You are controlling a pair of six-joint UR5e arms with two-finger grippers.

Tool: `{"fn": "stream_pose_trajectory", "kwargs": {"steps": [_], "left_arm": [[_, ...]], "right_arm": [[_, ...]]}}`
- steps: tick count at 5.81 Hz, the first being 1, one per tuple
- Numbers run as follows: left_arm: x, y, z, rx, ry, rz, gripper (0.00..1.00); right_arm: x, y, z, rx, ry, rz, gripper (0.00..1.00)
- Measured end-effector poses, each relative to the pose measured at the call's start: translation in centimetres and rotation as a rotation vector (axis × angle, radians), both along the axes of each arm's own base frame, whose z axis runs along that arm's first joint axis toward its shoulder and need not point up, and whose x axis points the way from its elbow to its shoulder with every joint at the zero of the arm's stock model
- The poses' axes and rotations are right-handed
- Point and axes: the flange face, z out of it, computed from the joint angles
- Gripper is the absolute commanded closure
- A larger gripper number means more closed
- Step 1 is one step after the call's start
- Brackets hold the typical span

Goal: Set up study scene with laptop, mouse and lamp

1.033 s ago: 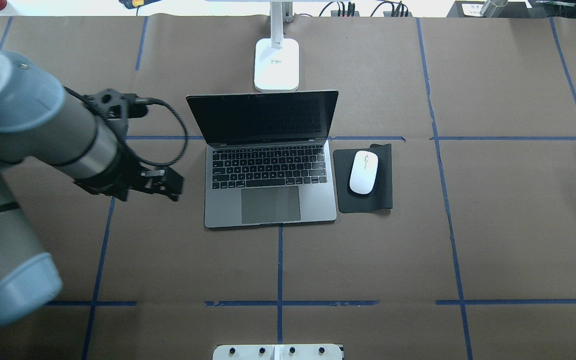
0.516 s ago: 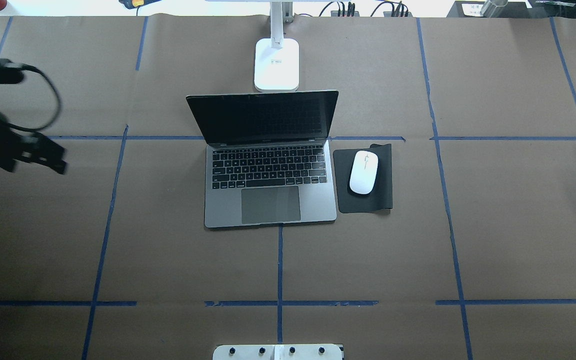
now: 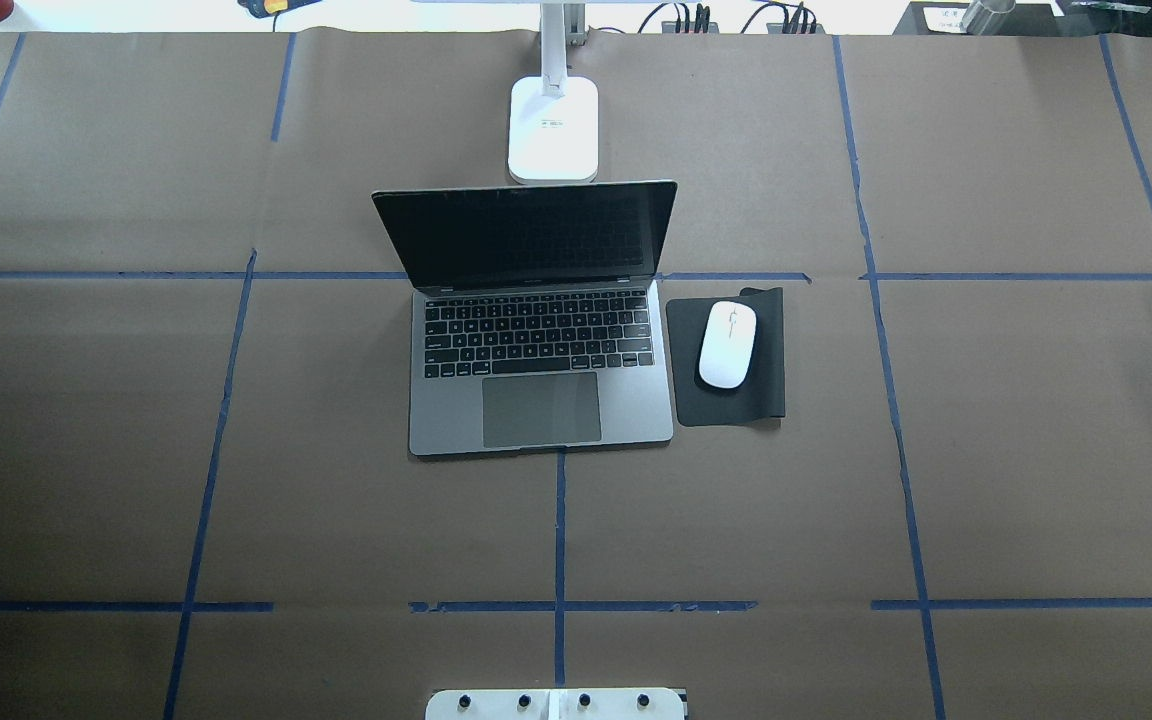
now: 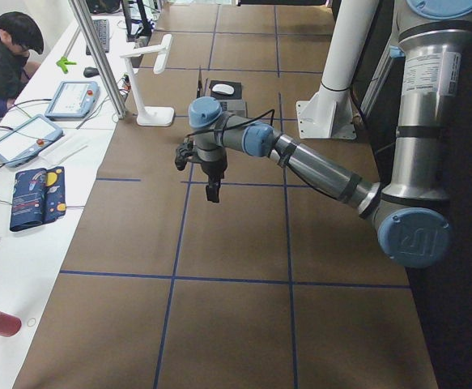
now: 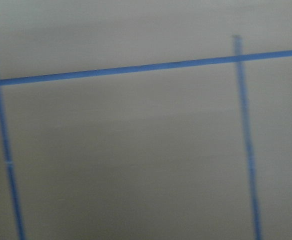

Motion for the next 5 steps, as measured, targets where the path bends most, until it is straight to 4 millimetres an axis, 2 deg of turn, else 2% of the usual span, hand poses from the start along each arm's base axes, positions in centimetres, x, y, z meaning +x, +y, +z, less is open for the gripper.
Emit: {"fn": "stream_pose_trajectory", "kwargs": {"steps": [1,2,3,4,5], "left_arm": [[-4.0,0.5,5.5,-0.034,-0.005,-0.006,0.0],[-7.6,1.2,9.9,-0.078,-0.005,-0.046,0.0],[-9.8,2.0,12.9,-0.119,-0.003,-0.083,0.0],[-10.7,2.6,14.6,-0.147,-0.003,-0.101,0.0],[-10.9,2.9,15.4,-0.163,-0.004,-0.107,0.0]], "right_arm": [[0.0,0.0,0.1,-0.005,-0.001,0.001,0.0],[0.0,0.0,0.1,-0.006,-0.001,0.002,0.0],[0.0,0.0,0.2,-0.006,-0.001,0.002,0.0],[0.0,0.0,0.2,-0.006,-0.001,0.001,0.0],[0.0,0.0,0.2,-0.007,-0.001,0.001,0.0]]}}
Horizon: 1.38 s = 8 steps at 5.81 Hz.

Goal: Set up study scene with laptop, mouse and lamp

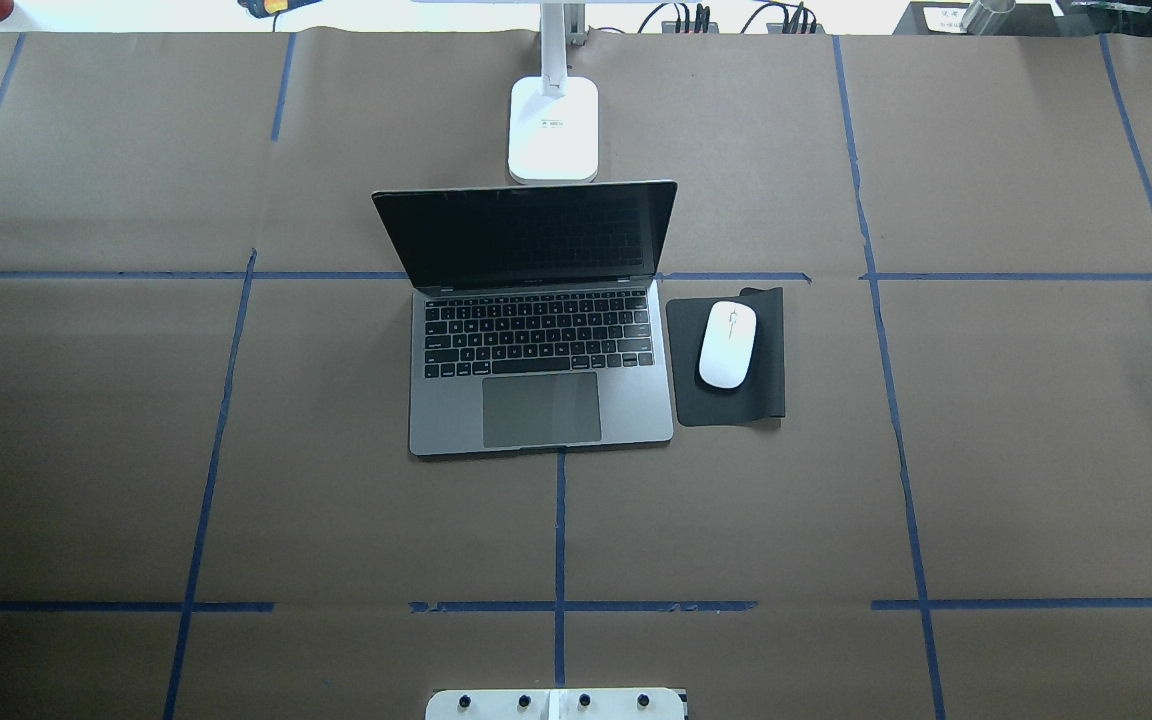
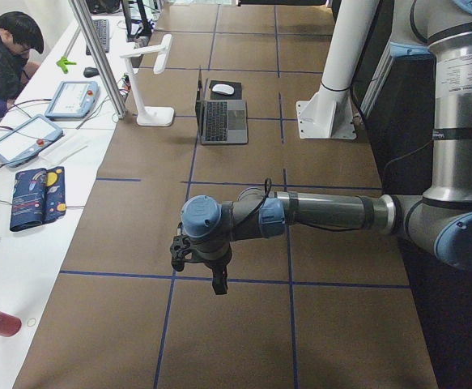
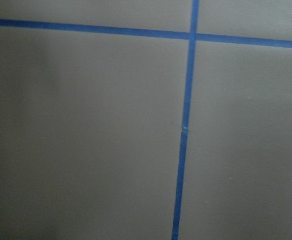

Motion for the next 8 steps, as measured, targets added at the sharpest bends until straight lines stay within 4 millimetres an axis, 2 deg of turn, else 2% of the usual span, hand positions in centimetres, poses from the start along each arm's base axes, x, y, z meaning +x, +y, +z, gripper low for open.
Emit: {"fn": "stream_pose_trajectory", "kwargs": {"steps": [4,8], "left_arm": [[0.0,1.1,2.4,0.068,0.007,0.062,0.0],[-0.1,0.9,2.2,0.083,0.005,0.066,0.0]], "right_arm": [[0.0,0.0,0.0,0.0,0.003,0.0,0.0],[0.0,0.0,-0.1,0.003,0.004,0.0,0.0]]}}
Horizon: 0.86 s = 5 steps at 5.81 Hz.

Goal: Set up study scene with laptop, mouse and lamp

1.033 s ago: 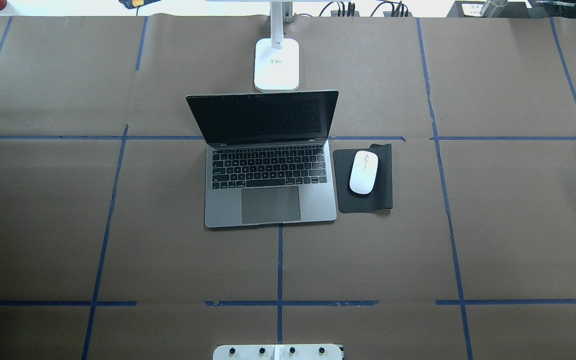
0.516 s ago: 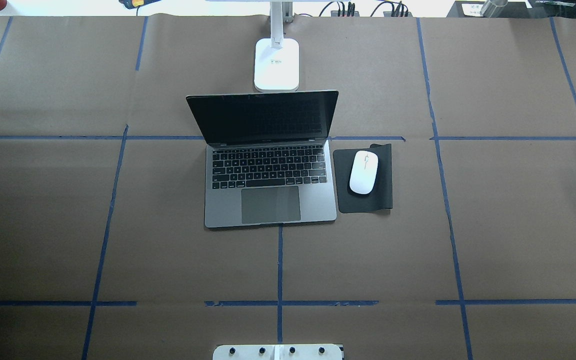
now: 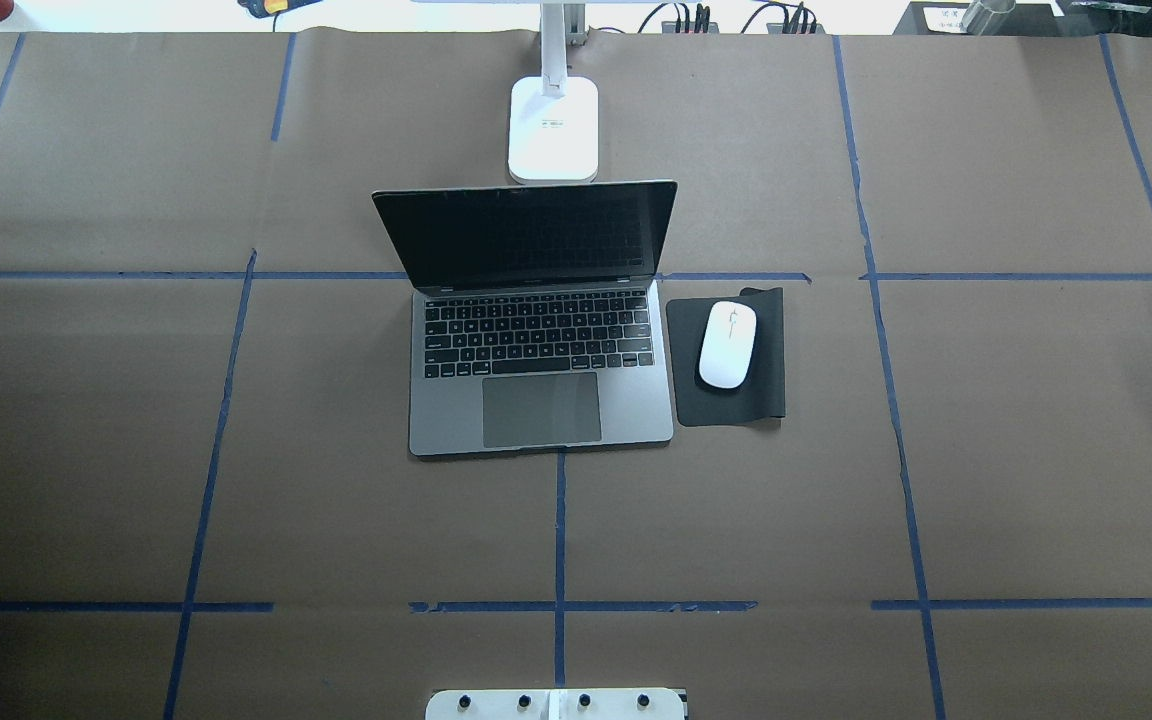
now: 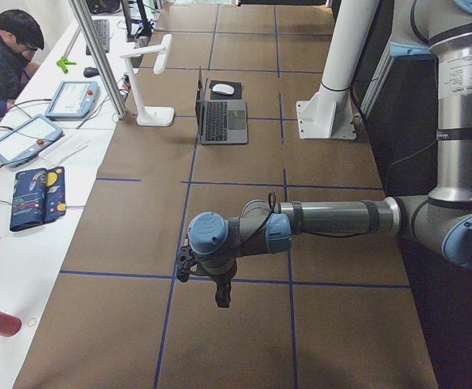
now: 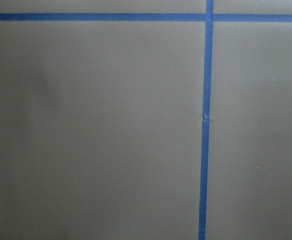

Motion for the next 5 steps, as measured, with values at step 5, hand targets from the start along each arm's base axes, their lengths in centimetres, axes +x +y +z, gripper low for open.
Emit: {"fn": "stream_pose_trajectory", "kwargs": {"steps": [5], "left_arm": [[-0.1,-0.1,-0.3,0.011,-0.001,0.001,0.0]], "right_arm": [[1.2,0.7,-4.4,-0.087,0.001,0.022,0.0]]}}
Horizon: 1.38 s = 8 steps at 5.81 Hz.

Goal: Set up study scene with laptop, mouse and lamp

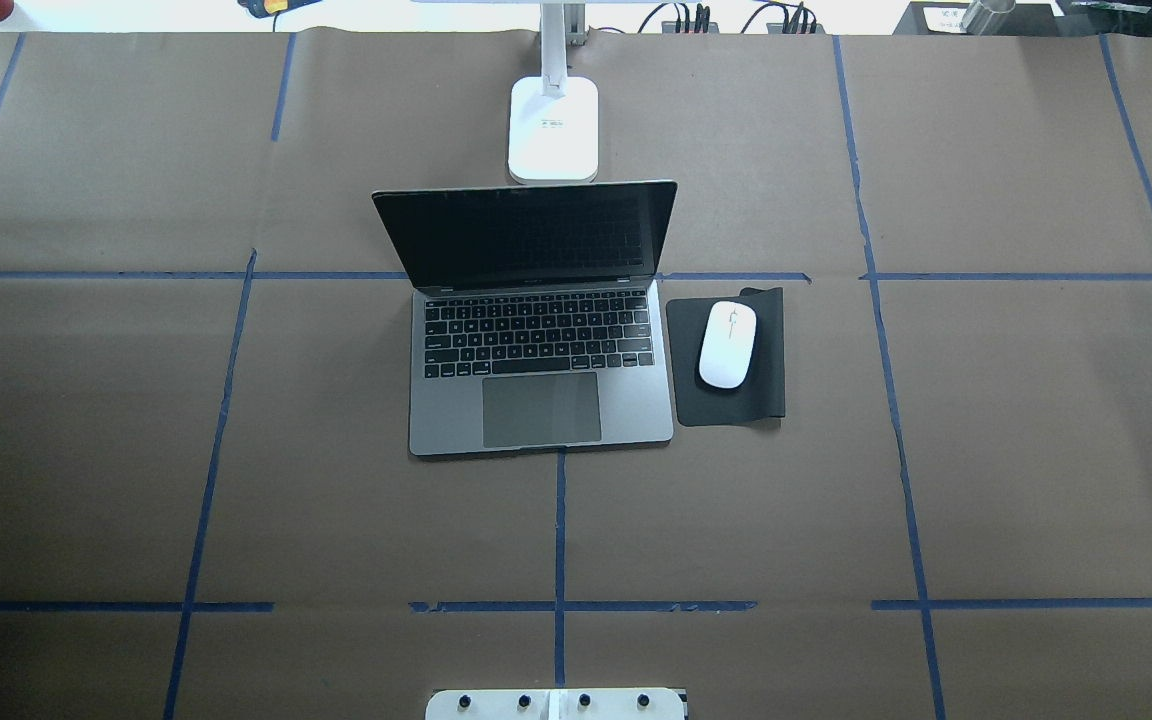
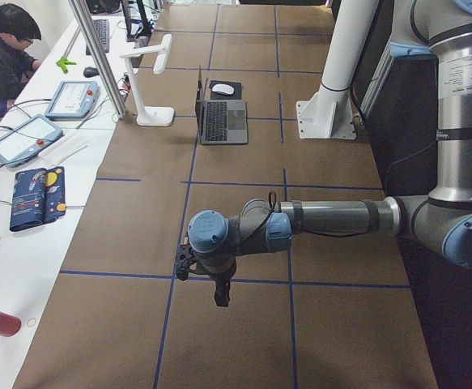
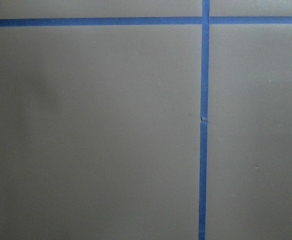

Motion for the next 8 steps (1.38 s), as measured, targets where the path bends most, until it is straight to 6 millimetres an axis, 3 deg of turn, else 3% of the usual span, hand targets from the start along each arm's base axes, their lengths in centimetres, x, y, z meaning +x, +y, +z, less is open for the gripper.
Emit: {"fn": "stream_pose_trajectory", "kwargs": {"steps": [8], "left_arm": [[0.04,-0.28,0.0,-0.002,0.0,-0.002,0.0]], "right_arm": [[0.37,0.27,0.73,-0.018,0.02,0.002,0.0]]}}
